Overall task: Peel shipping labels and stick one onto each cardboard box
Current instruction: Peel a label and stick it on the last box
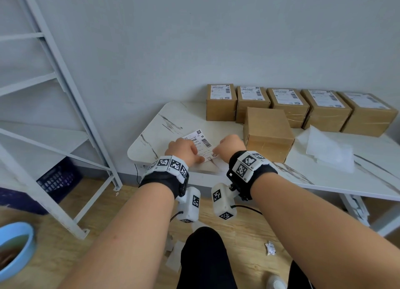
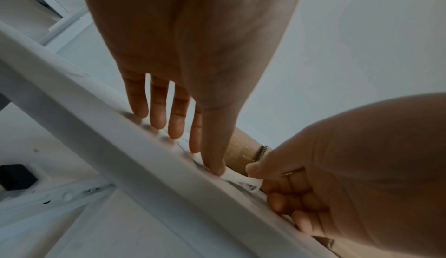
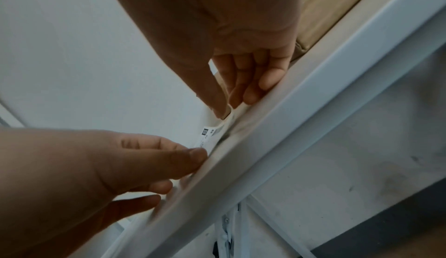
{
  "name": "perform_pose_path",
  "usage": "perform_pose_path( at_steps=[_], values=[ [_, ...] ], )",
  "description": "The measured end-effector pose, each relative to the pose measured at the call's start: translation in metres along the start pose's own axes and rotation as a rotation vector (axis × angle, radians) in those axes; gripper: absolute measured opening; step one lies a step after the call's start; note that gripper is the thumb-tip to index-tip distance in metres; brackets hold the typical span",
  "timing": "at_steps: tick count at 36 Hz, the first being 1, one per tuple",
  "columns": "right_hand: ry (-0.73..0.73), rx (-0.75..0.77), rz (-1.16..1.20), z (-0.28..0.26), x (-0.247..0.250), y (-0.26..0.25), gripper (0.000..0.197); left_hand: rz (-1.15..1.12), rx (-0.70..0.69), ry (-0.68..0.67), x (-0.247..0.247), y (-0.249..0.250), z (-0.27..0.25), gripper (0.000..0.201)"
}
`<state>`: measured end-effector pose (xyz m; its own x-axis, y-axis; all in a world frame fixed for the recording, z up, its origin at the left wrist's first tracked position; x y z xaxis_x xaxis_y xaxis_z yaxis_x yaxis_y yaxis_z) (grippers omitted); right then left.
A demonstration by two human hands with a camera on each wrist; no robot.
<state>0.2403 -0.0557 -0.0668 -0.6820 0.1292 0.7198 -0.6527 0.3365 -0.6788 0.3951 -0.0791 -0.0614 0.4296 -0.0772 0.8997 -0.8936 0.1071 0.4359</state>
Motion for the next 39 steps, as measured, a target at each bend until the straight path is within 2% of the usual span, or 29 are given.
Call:
perform_pose_path(
  at_steps=[2,6,13,15,19,23,27,31,35,39],
  values=[
    [-0.011,-0.003,0.001,-0.001,0.002,0.0,0.019,-0.004,-0.003,-0.007,0.0,0.001,-0.001,0.028],
    [-0.041,-0.016,-0.01,-0.004,0.0,0.0,0.009,-0.005,-0.008,0.007,0.0,0.001,-0.004,0.03],
    [0.018,0.071,0.102,-0.014,0.011,-0.008,0.023,0.007,0.02,0.051,-0.002,0.005,-0.016,0.04],
    [0.035,0.101,0.12,-0.017,0.02,-0.011,0.022,-0.073,0.048,0.087,0.001,0.006,-0.019,0.041],
    [0.083,0.125,0.326,-0.03,0.047,-0.014,0.014,-0.338,0.051,0.086,0.011,0.019,-0.022,0.033],
    [0.127,0.181,0.503,-0.049,0.079,-0.01,0.01,-0.522,-0.015,0.172,0.029,0.044,-0.024,0.02],
    [0.16,0.187,0.571,-0.057,0.107,0.006,0.014,-0.605,-0.075,0.245,0.044,0.075,-0.03,0.016],
    [0.229,0.18,0.569,-0.062,0.134,0.027,0.015,-0.599,-0.163,0.284,0.048,0.11,-0.033,0.012],
    [0.27,0.144,0.567,-0.063,0.154,0.052,0.015,-0.468,-0.252,0.312,0.041,0.146,-0.04,0.005],
    [0.225,0.074,0.587,-0.06,0.163,0.072,0.009,-0.347,-0.327,0.3,0.028,0.177,-0.045,0.013]
  ],
)
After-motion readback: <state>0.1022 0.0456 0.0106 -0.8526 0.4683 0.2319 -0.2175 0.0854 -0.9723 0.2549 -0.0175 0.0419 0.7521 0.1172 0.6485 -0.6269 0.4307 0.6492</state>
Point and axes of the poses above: each hand's wrist, its own z-axis towards the middle knuckle, its own x-axis out of the back of the hand, y = z × x, the point moved 8 cm from there along z, towards the middle knuckle, and after that the axes turned 4 degrees about x, right-handed, at the moved point
